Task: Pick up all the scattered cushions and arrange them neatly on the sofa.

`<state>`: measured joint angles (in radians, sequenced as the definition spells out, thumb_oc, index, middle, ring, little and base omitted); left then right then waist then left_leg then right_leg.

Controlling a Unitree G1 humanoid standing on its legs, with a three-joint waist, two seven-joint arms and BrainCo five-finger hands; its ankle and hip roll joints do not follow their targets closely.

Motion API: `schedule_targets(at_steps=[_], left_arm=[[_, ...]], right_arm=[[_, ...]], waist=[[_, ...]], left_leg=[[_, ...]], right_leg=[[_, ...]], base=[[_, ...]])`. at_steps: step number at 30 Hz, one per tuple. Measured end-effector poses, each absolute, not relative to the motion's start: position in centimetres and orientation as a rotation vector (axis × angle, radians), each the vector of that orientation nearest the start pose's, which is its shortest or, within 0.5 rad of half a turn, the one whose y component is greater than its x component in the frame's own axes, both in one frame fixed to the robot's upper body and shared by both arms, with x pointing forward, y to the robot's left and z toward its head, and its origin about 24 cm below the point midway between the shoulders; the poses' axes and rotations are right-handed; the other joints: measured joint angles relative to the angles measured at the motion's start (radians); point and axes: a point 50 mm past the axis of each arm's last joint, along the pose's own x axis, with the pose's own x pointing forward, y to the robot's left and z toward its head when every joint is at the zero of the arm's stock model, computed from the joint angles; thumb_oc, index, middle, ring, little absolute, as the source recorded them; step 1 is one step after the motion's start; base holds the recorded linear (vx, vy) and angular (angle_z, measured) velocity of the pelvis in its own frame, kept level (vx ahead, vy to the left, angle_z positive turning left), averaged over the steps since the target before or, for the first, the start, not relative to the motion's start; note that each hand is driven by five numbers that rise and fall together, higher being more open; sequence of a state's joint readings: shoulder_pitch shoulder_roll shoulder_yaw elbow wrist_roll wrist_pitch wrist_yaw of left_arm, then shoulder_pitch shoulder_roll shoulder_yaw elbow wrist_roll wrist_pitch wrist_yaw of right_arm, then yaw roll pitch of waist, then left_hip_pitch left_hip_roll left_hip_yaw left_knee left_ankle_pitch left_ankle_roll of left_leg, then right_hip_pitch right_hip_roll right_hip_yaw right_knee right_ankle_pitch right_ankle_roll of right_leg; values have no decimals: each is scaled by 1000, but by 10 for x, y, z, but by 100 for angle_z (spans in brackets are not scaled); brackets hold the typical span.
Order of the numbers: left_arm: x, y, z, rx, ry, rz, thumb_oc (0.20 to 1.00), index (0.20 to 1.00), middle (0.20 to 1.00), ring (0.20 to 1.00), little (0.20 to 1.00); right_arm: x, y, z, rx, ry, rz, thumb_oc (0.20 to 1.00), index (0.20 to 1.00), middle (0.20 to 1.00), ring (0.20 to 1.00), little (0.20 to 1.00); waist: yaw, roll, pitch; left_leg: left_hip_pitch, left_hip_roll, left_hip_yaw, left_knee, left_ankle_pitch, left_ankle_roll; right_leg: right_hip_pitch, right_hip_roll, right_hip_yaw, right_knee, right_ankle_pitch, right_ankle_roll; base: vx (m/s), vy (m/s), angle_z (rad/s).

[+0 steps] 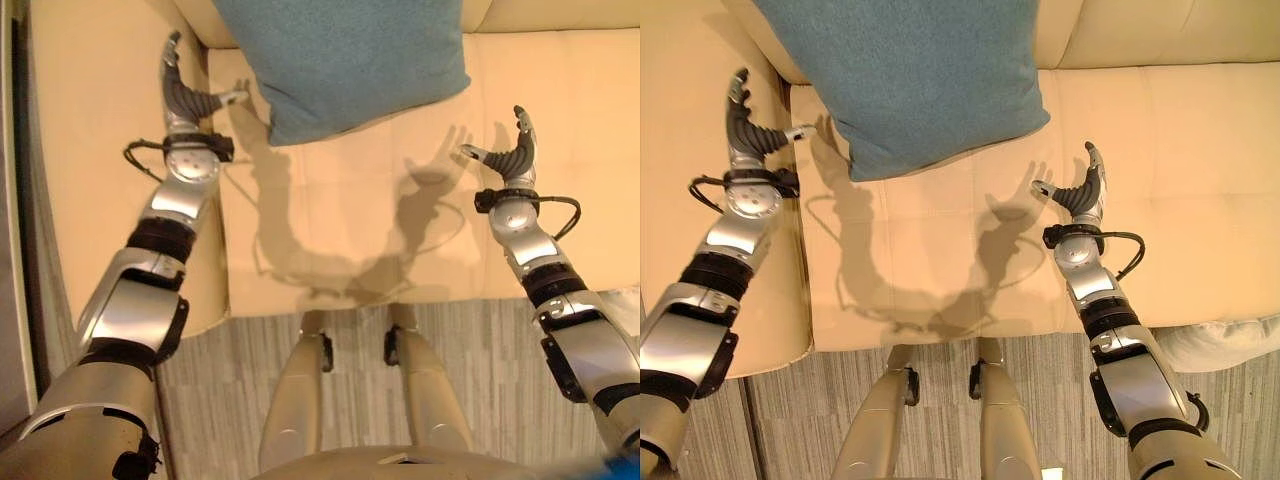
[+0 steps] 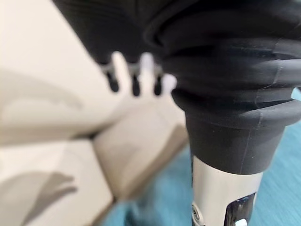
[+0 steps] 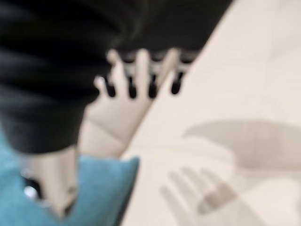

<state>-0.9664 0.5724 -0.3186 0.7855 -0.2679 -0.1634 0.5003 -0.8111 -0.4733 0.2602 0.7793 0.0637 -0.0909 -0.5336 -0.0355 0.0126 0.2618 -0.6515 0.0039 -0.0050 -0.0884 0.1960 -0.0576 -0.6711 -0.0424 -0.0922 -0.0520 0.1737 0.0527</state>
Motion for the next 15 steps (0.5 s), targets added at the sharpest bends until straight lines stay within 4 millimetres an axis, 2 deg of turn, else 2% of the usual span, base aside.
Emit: schedule_targets(at_steps=[4,5,8,11,12,15], left_arm=[[388,195,200,234,-417,331,1000,1000,1000,1000,1000],[387,190,193,214,-400,318,1000,1000,1000,1000,1000],[383,185,171,161,-349,278,1000,1000,1000,1000,1000],[377,190,154,134,-304,275,1000,1000,1000,1000,1000],[371,188,151,115,-327,243,1000,1000,1000,1000,1000],[355,201,123,87,-270,246,1000,1000,1000,1000,1000]], right_arm=[[389,-218,169,-529,-268,-432,1000,1000,1000,1000,1000],[390,-216,173,-535,-277,-424,1000,1000,1000,1000,1000],[395,-219,182,-588,-276,-419,1000,1000,1000,1000,1000],[396,-224,192,-596,-291,-426,1000,1000,1000,1000,1000],[396,-232,197,-622,-294,-439,1000,1000,1000,1000,1000],[395,-238,201,-617,-296,-452,1000,1000,1000,1000,1000]], waist=[[20,4,-39],[27,5,-39],[47,5,-40],[69,6,-39],[78,7,-39],[93,7,-39]], left_leg=[[-60,3,-2,0,8,2],[-66,4,-3,0,20,14],[-68,8,-5,0,21,14],[-72,10,-7,1,21,14],[-73,10,-10,0,21,13],[-71,10,-21,0,20,13]], right_leg=[[-62,3,2,1,15,-3],[-66,5,0,0,21,-12],[-66,9,-8,-4,18,-10],[-65,10,-13,-8,17,-9],[-63,10,-18,-11,16,-8],[-53,10,-29,-17,8,0]], base=[[-23,-39,-4],[-23,-85,1],[-11,-58,3],[-4,-67,4],[14,-49,5],[13,-30,8]])
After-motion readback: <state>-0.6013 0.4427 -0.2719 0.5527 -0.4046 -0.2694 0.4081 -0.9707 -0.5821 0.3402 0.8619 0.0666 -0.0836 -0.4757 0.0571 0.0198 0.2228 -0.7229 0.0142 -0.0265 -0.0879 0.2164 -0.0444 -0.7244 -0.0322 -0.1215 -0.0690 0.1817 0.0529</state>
